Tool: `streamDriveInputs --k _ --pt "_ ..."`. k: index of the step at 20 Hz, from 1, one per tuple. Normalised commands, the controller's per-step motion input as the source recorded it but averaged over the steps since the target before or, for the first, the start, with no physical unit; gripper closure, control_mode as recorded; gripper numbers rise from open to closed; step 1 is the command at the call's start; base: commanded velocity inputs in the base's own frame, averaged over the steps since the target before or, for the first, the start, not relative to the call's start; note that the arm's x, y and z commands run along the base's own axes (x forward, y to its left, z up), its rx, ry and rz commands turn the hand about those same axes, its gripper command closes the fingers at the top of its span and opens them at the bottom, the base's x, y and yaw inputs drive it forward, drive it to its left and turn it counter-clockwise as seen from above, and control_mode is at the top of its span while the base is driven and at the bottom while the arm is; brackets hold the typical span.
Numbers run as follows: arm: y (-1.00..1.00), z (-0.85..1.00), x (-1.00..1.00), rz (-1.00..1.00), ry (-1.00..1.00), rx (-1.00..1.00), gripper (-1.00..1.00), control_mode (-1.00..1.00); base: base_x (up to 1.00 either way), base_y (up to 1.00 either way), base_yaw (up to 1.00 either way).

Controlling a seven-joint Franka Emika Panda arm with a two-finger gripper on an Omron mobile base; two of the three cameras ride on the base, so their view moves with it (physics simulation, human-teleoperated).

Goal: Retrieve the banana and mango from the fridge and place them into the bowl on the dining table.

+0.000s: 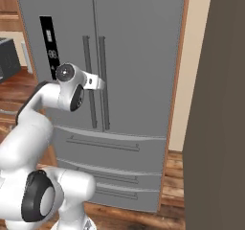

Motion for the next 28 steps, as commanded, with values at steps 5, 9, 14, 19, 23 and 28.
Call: streamDriveInputs --k 5,9,14,19,23,28 --pt "0.21 0.0 0.39 0.0 0.0 -0.01 -1.0 -1.0 0.0 0.0 0.0" --pt "0.25 0.0 0.33 0.0 0.0 -0.01 -1.0 -1.0 0.0 0.0 0.0" --pt "0.06 0.0 0.37 0.0 0.0 0.0 -1.0 -1.0 0.0 0.0 0.0" --pt "0.0 0.0 0.4 0.0 -0.01 0.0 -1.0 -1.0 0.0 0.0 0.0" --pt "0.0 -0.12 0.45 0.0 -0.11 0.0 -1.0 -1.0 0.0 0.0 0.0" --pt "0.0 -0.25 0.47 0.0 -0.18 0.0 -1.0 -1.0 0.0 0.0 0.0"
